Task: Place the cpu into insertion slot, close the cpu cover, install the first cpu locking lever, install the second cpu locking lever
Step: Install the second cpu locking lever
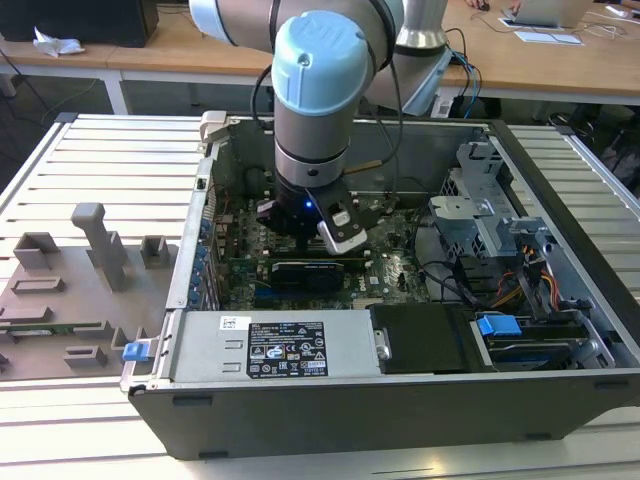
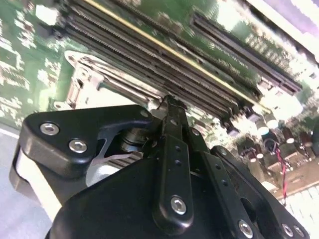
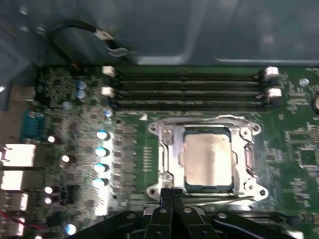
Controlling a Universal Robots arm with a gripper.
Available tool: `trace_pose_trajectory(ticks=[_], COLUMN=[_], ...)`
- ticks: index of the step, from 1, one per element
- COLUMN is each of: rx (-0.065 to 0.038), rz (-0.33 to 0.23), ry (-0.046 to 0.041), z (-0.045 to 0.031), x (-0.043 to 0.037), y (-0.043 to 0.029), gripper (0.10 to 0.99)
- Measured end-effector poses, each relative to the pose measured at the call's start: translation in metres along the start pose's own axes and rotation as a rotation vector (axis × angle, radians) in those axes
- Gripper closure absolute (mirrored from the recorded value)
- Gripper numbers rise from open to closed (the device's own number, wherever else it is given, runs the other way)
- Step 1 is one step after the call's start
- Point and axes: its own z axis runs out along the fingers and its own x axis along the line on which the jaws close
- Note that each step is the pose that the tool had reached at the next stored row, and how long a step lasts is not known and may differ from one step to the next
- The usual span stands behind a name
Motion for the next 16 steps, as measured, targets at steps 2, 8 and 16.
trace_pose_trajectory(ticks=[2,8,16], rx=[-0.026,-0.029,0.09], rz=[-0.005,-0.012,-0.012], ry=[0.0009,0.0028,0.0029], z=[0.0025,-0.0192,-0.0562], x=[0.0081,0.0088,0.0084], y=[-0.0005,0.0056,0.0186], gripper=[0.98,0.98,0.98])
